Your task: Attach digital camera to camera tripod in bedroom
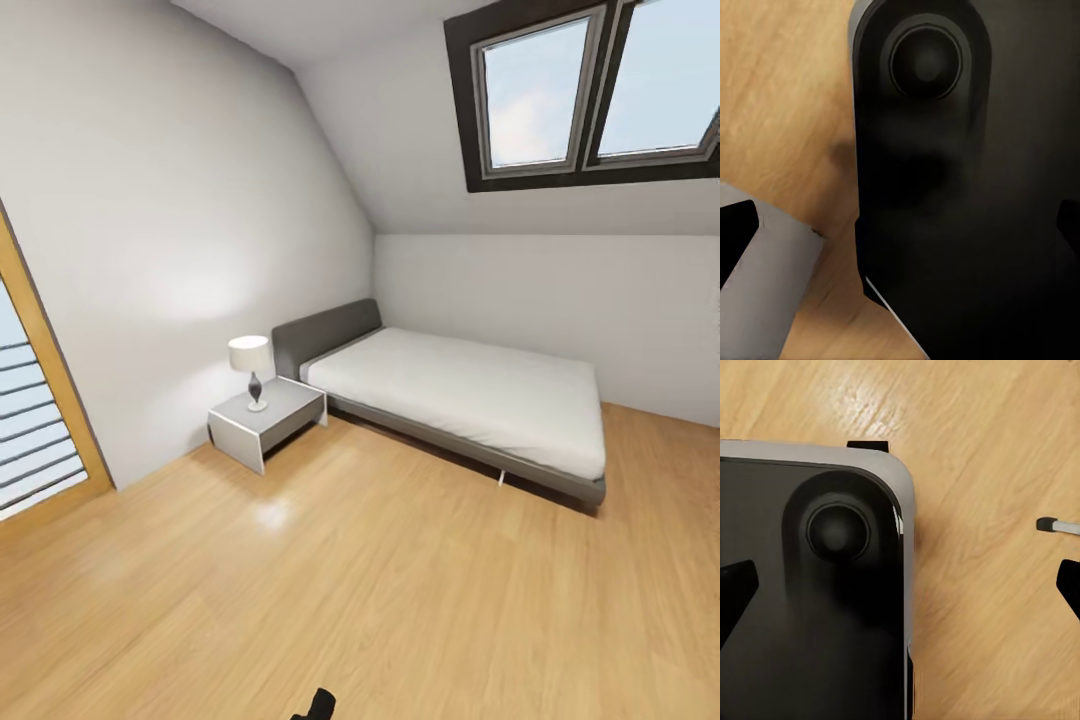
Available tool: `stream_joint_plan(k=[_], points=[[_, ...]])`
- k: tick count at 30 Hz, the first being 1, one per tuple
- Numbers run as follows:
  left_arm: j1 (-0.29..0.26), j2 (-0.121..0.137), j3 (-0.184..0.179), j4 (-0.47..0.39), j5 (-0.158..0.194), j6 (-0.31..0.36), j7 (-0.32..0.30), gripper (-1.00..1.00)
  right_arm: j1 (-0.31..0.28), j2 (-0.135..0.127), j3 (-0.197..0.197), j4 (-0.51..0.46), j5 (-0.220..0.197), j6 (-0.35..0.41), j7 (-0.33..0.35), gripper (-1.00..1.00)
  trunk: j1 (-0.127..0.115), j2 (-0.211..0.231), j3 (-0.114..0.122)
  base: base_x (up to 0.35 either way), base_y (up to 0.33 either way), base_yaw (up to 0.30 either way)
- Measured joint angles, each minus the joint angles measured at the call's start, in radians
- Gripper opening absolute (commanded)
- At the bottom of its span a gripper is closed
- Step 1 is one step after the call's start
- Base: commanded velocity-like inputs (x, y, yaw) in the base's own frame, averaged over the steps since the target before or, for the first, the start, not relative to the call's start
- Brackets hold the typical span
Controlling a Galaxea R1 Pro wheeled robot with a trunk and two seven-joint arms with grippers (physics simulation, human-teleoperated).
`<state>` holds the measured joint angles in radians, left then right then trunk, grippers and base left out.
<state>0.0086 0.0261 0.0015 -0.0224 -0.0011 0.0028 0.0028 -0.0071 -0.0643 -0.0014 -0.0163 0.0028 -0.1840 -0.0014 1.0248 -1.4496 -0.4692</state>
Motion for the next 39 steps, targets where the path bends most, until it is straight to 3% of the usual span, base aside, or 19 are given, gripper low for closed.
stream_joint_plan(k=[16,33,39], points=[[0.000,0.000,0.000,0.000,0.000,-0.001,0.000,1.00,0.000,0.001,0.000,0.000,0.000,0.000,0.000,1.00,0.000,0.000,0.000,0.126,0.143,-0.017],[0.000,0.000,0.000,0.000,0.000,-0.001,0.000,1.00,0.000,0.001,0.000,0.000,0.000,0.000,0.000,1.00,0.000,0.000,0.000,0.002,0.003,-0.261],[0.000,-0.001,0.000,0.000,0.000,-0.001,0.000,1.00,0.000,0.002,0.000,0.000,0.000,0.000,0.000,1.00,0.000,0.000,0.000,0.000,0.171,-0.093]])
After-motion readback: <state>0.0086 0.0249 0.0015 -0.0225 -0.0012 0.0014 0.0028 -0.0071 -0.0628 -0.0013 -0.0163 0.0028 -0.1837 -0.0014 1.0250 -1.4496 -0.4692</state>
